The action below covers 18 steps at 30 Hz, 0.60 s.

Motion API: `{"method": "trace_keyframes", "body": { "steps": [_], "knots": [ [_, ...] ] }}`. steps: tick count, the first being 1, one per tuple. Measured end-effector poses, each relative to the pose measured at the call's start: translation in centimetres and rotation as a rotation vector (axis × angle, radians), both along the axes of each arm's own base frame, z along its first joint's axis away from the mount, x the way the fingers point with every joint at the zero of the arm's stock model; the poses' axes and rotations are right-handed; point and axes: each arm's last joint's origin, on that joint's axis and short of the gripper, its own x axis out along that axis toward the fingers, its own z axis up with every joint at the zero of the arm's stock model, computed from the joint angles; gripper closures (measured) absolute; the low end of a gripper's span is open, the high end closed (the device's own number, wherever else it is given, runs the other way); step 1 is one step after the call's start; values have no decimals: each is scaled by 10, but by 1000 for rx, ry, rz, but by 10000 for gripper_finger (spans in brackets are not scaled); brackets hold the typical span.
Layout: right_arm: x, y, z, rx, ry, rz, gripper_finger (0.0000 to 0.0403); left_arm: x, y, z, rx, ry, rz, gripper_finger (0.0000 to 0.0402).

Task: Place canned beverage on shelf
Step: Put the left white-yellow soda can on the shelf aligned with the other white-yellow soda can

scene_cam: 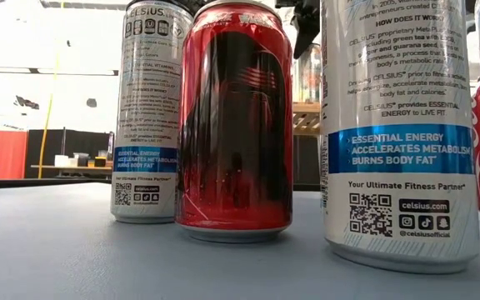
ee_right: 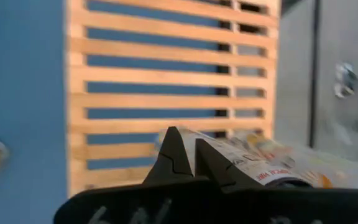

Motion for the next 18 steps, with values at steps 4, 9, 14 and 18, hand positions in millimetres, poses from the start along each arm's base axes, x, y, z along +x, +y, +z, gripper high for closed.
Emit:
{"method": "trace_keyframes", "body": {
  "steps": [4, 9, 14, 18],
  "knots": [
    [-2, -4, 0, -32, 12, -32, 403, 0, 0, 0, 1, -2, 0, 98],
    [-2, -5, 0, -31, 12, -35, 403, 0, 0, 0, 0, -2, 3, 98],
    [0, 2, 3, -6, -18, -1, 403, 1, -1, -1, -38, -12, -44, 98],
    [-8, 13, 15, -24, -66, 22, 403, 7, -2, -8, -107, -19, -103, 98]
  ]
}}
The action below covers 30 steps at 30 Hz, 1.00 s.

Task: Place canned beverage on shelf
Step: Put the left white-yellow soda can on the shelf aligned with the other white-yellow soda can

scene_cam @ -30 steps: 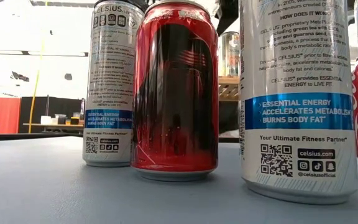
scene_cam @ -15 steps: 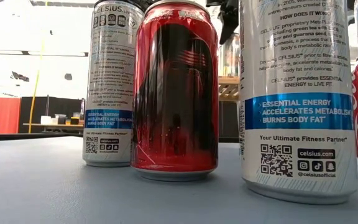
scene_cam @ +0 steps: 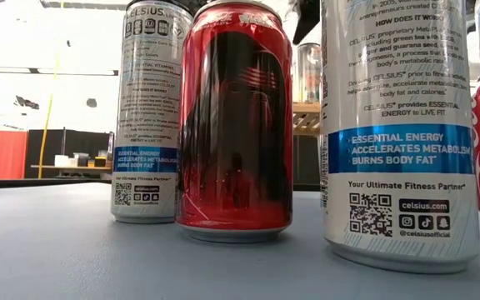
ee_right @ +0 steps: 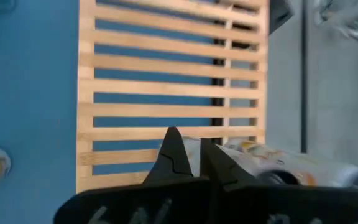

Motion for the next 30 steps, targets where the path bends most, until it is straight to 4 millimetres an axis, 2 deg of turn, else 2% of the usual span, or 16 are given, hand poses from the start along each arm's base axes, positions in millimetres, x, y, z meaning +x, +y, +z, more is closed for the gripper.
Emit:
{"method": "trace_keyframes", "body": {
  "steps": [4, 7, 11, 15, 23, 30],
  "knots": [
    [-22, 14, 23, -34, -81, 16, 403, 15, -6, -7, -51, -36, -113, 104],
    [-46, 27, 45, -58, -179, 7, 403, 34, -12, -24, -62, -12, -177, 123],
    [-83, 40, 74, -95, -338, -24, 403, 61, -11, -48, -57, -23, -193, 170],
    [-113, 51, 95, -143, -459, -29, 403, 80, -7, -66, -43, -48, -136, 239],
    [-143, 61, 106, -197, -506, -62, 403, 99, -2, -96, -133, -63, -161, 385],
    [-147, 61, 104, -208, -465, -69, 403, 109, -2, -108, -171, -90, -144, 397]
  ]
}}
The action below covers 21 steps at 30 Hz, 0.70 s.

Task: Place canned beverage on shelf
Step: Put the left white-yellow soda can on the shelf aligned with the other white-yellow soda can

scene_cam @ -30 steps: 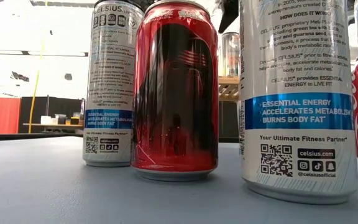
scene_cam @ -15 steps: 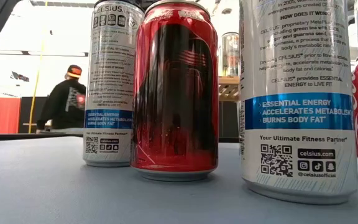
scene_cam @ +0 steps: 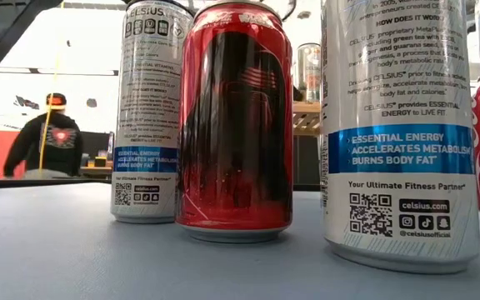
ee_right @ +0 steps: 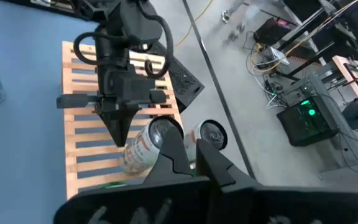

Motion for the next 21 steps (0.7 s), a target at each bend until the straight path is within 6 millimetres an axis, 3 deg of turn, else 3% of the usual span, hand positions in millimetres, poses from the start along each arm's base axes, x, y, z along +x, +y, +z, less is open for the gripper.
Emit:
{"method": "trace_keyframes", "body": {
  "steps": [6, 14, 21],
  "knots": [
    [0, 0, -1, -4, 11, 2, 403, 1, 0, 3, 27, -19, 34, 401],
    [0, 0, -1, -5, 13, 0, 403, 9, 5, -13, 0, -37, 63, 401],
    [-1, 0, -2, 13, 23, -10, 403, 5, 8, -15, -24, 6, 90, 401]
  ]
}}
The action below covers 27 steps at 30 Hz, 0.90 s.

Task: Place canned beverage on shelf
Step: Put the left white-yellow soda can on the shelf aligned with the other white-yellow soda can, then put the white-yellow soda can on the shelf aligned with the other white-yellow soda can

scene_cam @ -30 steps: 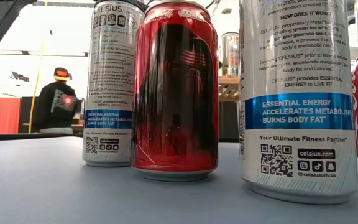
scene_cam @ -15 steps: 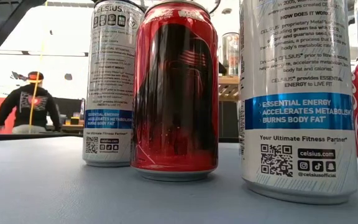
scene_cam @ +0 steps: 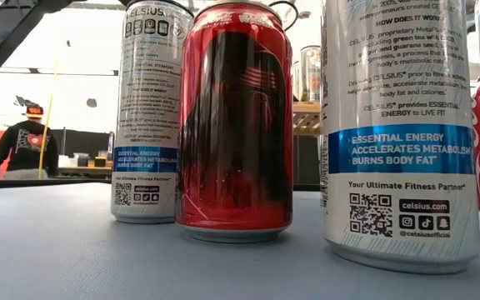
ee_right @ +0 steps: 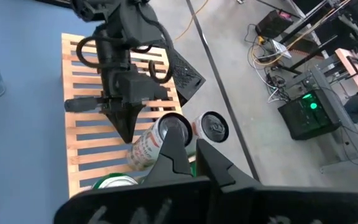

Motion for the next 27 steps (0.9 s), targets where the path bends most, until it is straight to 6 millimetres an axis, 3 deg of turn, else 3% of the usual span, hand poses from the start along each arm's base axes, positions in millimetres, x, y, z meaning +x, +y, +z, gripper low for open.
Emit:
{"method": "trace_keyframes", "body": {
  "steps": [7, 14, 18, 22, 27],
  "knots": [
    [-1, 1, -2, 16, 12, 2, 403, -18, -4, 24, -26, 45, 8, 401],
    [-2, 5, -7, 129, 39, 112, 391, -68, -32, 97, 43, 28, -137, 400],
    [2, 8, -14, 254, 25, 184, 338, -101, -58, 136, 27, -11, -196, 380],
    [4, 11, -25, 354, 41, 260, 262, -131, -90, 171, 66, -86, -249, 336],
    [7, 16, -43, 554, 47, 151, 183, -162, -129, 201, 48, -183, -323, 271]
  ]
}}
